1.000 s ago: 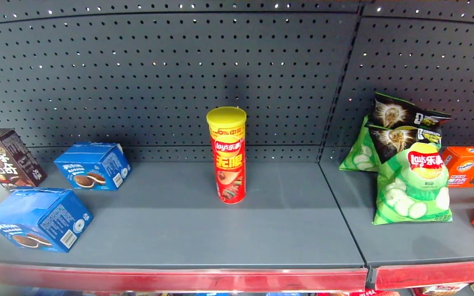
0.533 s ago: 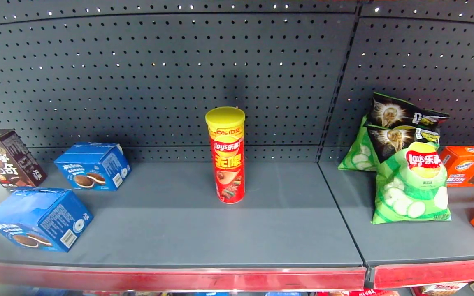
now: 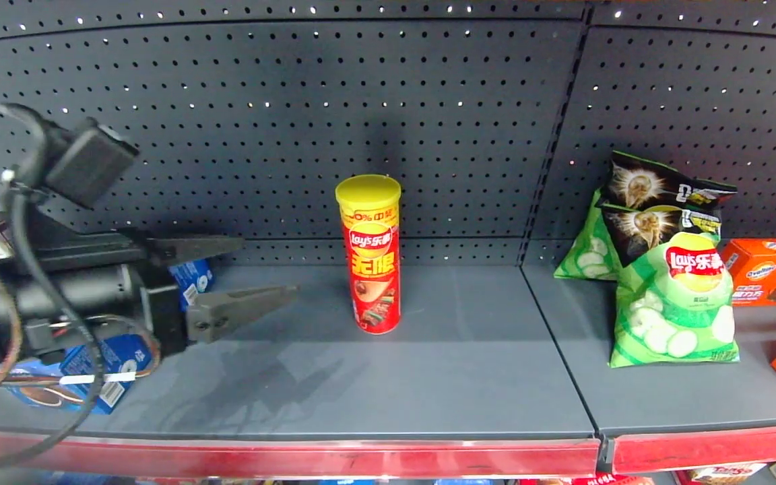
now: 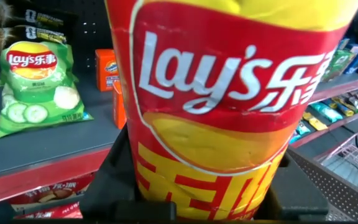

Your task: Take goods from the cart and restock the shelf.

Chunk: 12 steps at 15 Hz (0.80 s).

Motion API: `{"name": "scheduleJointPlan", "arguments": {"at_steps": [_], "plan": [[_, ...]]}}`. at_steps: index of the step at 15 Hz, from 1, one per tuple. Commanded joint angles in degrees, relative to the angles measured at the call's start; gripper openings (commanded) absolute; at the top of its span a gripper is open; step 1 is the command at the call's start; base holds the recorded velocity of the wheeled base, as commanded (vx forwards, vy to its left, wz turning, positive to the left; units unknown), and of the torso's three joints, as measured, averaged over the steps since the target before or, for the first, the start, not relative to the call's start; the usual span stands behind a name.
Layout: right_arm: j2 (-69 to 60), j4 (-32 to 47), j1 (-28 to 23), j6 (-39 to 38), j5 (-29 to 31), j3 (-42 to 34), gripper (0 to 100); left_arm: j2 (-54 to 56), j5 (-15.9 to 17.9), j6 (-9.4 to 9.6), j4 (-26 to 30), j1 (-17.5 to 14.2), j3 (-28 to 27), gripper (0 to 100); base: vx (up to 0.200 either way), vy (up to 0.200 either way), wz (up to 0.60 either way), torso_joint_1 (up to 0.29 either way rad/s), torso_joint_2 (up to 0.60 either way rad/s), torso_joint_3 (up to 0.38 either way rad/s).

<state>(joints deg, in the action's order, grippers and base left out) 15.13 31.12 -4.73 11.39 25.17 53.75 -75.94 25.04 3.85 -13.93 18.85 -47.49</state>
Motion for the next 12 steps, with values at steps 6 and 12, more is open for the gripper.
{"name": "scheduleJointPlan", "arguments": {"at_steps": [6,12], "plan": [[1.0,-0.1,0.2,0.0,2.7,0.3,0,-22.3,1.3,-2.45,-7.7,2.7,-7.2,100,0.0,0.0,0.0,0.0,0.0,0.0],[1.3,0.0,0.2,0.5,4.4,1.2,0,-31.9,1.5,-3.68,-11.9,2.7,-16.7,100,0.0,0.0,0.0,0.0,0.0,0.0]]}}
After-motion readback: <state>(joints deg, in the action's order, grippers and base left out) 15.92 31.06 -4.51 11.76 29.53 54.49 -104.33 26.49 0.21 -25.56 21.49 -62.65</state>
